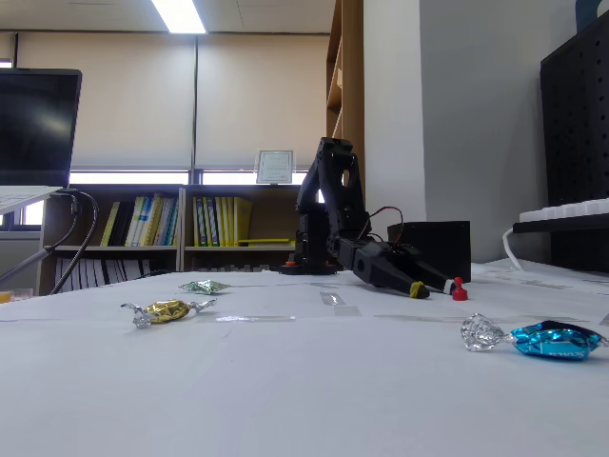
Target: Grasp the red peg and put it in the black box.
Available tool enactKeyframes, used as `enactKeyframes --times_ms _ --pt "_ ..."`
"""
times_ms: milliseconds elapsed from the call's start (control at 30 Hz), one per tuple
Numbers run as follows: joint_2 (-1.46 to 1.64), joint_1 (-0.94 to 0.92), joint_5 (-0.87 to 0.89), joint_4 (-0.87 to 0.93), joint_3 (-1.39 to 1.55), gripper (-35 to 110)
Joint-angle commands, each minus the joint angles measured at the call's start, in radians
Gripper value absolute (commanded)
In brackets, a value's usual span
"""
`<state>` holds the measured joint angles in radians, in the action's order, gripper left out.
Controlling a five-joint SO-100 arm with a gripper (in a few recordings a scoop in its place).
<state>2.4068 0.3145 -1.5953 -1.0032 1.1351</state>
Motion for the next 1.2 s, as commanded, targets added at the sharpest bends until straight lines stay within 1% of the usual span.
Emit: enactKeyframes --times_ms 0,133,1167 --pt "0.025 0.054 -0.003 0.021 0.083 18" --pt "0.035 0.061 -0.002 0.054 0.123 18" --pt "0.048 0.078 0.008 0.092 0.158 19"
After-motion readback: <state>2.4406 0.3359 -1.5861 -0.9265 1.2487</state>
